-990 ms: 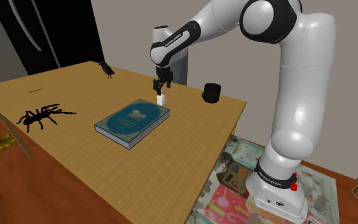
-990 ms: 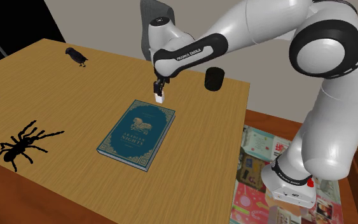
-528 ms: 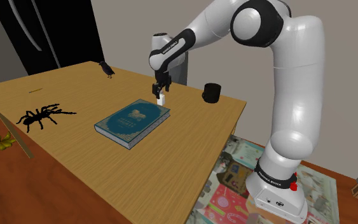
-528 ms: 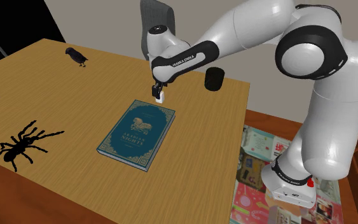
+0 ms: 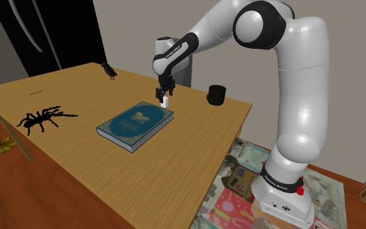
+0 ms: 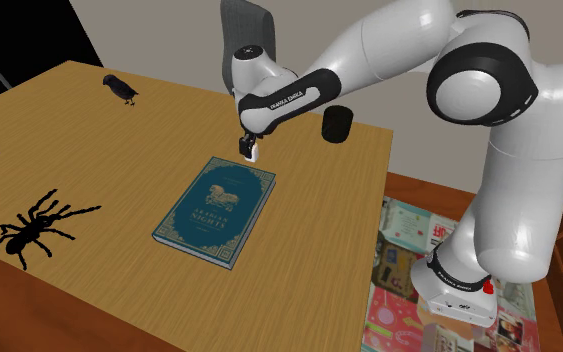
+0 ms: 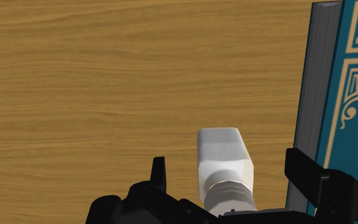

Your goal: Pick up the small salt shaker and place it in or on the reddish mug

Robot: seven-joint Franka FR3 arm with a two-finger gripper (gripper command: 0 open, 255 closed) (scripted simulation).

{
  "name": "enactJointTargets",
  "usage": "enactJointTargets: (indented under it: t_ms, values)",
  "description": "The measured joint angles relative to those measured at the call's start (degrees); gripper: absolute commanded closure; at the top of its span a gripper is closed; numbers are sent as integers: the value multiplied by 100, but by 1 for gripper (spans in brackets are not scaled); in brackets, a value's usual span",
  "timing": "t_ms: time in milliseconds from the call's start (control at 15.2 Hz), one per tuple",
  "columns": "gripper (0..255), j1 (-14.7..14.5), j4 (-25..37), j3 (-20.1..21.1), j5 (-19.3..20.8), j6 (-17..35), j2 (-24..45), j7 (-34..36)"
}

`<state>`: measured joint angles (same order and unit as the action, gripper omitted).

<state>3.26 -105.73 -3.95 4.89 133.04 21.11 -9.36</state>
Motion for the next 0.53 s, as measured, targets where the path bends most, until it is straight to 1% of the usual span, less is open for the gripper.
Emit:
enactJointTargets:
  t_ms: [66,528]
  values:
    - [255,0,0,0,0,0,0,0]
    - [255,-2,2,3,-1,-1,-3,-1]
